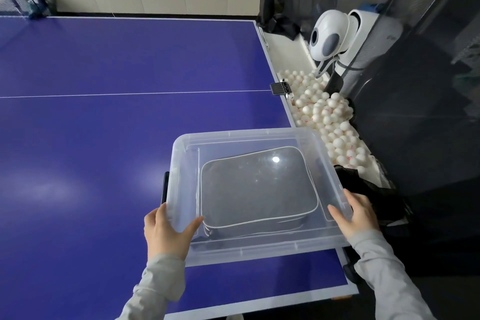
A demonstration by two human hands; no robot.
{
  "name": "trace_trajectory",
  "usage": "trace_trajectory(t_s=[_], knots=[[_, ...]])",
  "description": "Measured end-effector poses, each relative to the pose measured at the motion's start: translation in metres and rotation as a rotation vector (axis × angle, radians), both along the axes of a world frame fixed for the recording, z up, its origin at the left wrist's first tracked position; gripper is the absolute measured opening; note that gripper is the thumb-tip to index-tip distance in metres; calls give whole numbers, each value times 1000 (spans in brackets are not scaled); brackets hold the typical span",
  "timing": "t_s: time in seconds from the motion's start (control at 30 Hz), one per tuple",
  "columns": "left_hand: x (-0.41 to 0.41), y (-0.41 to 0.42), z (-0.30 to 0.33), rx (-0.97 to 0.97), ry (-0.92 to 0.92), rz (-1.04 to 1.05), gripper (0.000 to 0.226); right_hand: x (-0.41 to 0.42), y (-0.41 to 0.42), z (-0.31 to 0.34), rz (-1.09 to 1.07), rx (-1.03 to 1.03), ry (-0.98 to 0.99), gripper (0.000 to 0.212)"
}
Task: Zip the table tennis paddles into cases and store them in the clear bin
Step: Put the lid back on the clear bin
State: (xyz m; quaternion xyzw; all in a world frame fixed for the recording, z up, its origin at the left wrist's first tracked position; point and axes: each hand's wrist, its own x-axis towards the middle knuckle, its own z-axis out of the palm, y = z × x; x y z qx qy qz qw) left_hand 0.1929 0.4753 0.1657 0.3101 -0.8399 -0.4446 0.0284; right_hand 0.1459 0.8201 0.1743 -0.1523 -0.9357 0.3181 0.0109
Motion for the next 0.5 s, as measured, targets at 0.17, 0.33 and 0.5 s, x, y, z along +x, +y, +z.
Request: trace_trajectory(t_s=[0.17, 0.33, 0.5], knots=[[-9, -12, 2, 20, 8, 66, 88, -16, 2, 8, -41, -25, -37, 52], [-34, -28, 5, 55, -137, 111, 105, -51, 2, 10, -94, -119, -104, 57], [-48, -34, -7, 209, -244, 106, 115, -76, 3, -4, -144, -237, -251, 61]])
